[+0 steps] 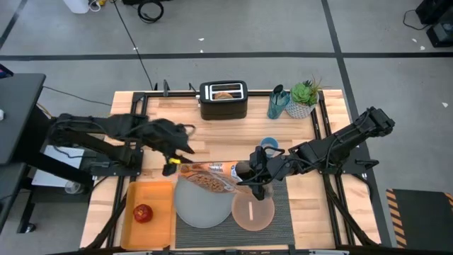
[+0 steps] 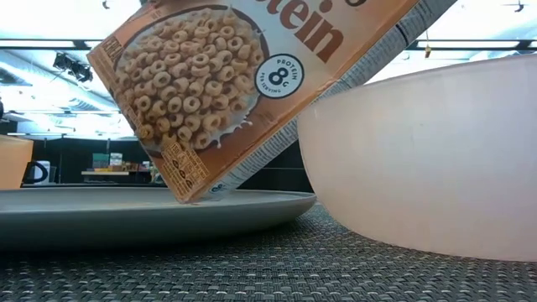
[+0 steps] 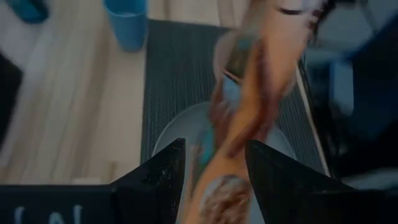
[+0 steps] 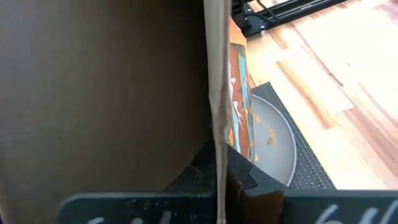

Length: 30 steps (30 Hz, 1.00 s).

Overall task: Arrange a breakfast setting
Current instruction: Pour the cereal into the orange bowl

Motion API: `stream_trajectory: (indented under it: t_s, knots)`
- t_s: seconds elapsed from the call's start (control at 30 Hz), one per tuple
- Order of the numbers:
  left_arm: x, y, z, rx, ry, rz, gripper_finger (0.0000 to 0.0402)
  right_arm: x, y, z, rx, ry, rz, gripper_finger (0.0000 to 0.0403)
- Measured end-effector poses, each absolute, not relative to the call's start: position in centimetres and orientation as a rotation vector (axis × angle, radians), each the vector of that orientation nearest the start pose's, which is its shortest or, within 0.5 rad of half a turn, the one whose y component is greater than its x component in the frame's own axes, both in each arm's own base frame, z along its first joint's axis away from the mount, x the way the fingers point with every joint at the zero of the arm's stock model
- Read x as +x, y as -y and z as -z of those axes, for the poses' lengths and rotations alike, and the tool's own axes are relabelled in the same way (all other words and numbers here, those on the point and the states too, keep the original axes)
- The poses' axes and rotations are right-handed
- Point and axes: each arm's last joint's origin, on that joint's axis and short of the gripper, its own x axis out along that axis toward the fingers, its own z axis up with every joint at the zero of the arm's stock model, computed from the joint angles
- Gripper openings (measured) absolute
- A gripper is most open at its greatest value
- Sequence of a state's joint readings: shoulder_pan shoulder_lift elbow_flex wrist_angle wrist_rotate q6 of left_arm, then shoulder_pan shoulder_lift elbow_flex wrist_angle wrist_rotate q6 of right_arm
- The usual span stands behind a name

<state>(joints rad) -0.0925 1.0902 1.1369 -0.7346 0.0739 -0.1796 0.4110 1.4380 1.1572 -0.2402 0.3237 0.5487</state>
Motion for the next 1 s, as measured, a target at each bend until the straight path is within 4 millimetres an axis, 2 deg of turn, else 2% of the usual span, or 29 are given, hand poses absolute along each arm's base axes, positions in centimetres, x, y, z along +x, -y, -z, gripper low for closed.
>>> stream_trajectory:
  t_s: [0.13, 0.3, 0.5, 0.73, 0.87, 1.0]
  knots:
    - [18.4, 1.2, -32.8, -0.222, -0.624, 0.055, 0.0176, 29.6, -11.9, -30.7, 0.348, -0.501, 0.041, 0.0004]
    - [16.3, 1.1, -28.7, -0.325, -0.698, 0.018, 0.0183, 29.6, -11.9, -30.7, 0.346, -0.507, 0.041, 0.0004]
    - [15.8, 1.8, -25.5, -0.454, -0.814, 0.098, 0.0232, 29.6, -11.9, -30.6, 0.345, -0.51, 0.043, 0.0004]
    - [15.5, 2.6, -23.9, -0.38, -0.861, 0.139, 0.0308, 29.6, -11.9, -30.6, 0.343, -0.514, 0.044, 0.0005]
    - [15.4, 2.9, -22.7, -0.373, -0.89, 0.148, 0.032, 29.6, -11.9, -30.6, 0.341, -0.515, 0.049, 0.0005]
    - [15.8, 3.1, -22.0, -0.358, -0.812, 0.144, 0.032, 29.6, -11.8, -30.6, 0.341, -0.515, 0.052, 0.0005]
